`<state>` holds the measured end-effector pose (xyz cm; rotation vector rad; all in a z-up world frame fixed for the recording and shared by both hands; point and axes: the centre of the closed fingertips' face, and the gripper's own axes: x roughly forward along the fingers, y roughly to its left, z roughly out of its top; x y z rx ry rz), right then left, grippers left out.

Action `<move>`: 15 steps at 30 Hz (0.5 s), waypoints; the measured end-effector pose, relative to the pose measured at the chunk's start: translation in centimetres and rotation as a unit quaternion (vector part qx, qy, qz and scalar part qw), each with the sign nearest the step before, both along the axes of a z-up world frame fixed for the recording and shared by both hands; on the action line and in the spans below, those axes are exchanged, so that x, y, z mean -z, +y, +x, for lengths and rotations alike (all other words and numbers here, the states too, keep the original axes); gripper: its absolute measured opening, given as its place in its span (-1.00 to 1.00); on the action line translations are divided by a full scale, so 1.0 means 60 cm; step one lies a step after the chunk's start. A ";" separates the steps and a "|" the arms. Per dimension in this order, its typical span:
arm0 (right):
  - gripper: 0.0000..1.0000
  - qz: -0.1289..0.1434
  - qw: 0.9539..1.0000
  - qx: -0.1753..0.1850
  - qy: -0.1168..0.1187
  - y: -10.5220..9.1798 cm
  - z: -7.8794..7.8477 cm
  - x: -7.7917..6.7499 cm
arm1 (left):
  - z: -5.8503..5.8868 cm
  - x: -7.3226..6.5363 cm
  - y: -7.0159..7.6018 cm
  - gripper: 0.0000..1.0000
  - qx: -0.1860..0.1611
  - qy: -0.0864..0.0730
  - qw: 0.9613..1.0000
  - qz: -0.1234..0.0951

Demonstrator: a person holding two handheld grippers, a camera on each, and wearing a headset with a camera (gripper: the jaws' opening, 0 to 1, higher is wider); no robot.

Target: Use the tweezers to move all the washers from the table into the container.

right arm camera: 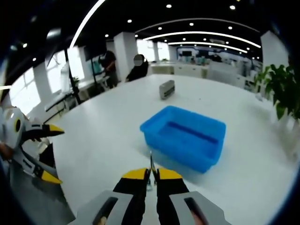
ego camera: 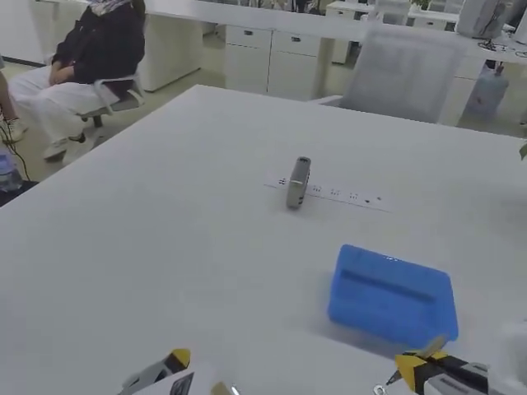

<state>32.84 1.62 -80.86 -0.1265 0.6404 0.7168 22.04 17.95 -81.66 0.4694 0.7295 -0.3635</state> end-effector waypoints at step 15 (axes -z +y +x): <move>-0.95 -0.011 1.000 -0.008 -0.013 -0.003 -0.003 0.020 | -0.003 -0.003 0.001 0.67 -0.001 0.000 1.000 0.003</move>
